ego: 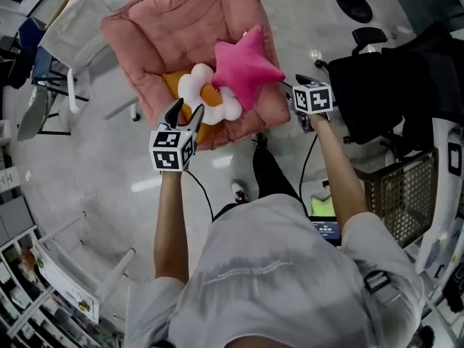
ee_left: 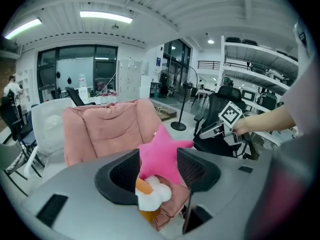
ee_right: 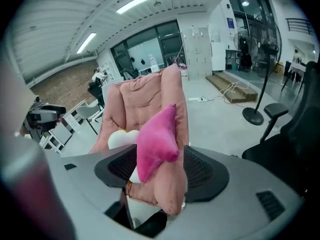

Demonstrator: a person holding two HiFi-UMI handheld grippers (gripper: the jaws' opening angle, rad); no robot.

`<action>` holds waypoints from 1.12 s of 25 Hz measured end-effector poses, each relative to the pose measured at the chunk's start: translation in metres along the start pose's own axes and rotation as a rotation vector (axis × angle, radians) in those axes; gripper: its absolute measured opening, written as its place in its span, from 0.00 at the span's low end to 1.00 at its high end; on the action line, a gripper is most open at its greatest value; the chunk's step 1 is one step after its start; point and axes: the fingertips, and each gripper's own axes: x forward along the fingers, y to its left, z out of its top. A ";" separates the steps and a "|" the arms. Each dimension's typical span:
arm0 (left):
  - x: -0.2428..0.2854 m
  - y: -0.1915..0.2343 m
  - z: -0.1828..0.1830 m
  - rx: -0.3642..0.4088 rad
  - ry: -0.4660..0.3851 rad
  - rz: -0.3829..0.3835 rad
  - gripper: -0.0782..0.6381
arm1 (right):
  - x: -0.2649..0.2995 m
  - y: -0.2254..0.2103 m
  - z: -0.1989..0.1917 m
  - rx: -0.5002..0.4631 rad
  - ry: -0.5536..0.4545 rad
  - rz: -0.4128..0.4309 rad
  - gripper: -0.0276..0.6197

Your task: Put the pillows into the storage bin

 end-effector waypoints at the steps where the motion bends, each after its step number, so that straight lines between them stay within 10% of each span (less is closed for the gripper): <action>1: 0.009 0.001 -0.001 0.002 0.010 -0.009 0.46 | 0.014 -0.003 -0.003 0.015 0.016 0.018 0.51; 12: 0.073 0.028 0.010 -0.028 0.033 -0.029 0.46 | 0.112 -0.008 -0.027 0.135 0.142 0.150 0.55; 28: 0.076 0.063 0.017 -0.155 -0.027 0.092 0.33 | 0.101 0.030 0.004 0.154 0.071 0.390 0.31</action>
